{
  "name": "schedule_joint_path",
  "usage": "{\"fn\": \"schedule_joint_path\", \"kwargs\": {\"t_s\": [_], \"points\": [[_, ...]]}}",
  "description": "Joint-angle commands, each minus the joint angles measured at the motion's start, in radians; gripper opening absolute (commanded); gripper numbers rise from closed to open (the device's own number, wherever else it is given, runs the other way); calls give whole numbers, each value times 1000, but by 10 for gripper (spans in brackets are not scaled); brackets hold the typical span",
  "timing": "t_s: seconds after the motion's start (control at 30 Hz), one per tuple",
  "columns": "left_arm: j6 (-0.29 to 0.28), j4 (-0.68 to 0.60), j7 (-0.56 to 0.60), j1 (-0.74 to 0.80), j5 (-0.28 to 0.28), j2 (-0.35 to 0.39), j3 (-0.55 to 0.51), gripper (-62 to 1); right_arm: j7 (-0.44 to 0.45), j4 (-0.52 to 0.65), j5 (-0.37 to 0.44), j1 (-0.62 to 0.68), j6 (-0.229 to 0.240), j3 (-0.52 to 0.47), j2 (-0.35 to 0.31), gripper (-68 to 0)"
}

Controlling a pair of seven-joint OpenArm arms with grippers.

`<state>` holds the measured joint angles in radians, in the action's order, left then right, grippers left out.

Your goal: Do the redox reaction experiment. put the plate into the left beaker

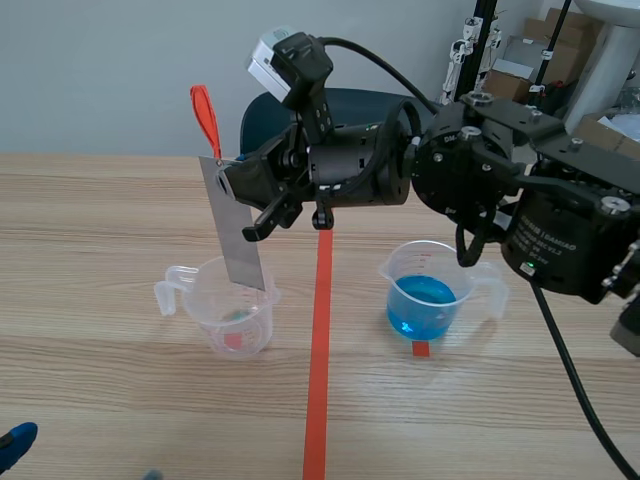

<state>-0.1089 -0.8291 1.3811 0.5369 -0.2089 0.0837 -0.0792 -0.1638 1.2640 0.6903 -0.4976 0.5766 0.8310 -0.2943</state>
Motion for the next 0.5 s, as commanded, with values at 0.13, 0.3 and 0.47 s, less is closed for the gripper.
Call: {"fn": "schedule_joint_path", "kwargs": {"t_s": [0.13,0.3,0.47], "points": [[-6,-21,14,0,5,3,-1,14,34,-28,-10,-12,0,-9,27,-669],[-6,-21,14,0,5,3,-1,14,36,-42,-18,-12,0,14,40,-669],[-6,-21,14,0,5,3,-1,14,37,-36,2,-20,101,25,40,-669]]}}
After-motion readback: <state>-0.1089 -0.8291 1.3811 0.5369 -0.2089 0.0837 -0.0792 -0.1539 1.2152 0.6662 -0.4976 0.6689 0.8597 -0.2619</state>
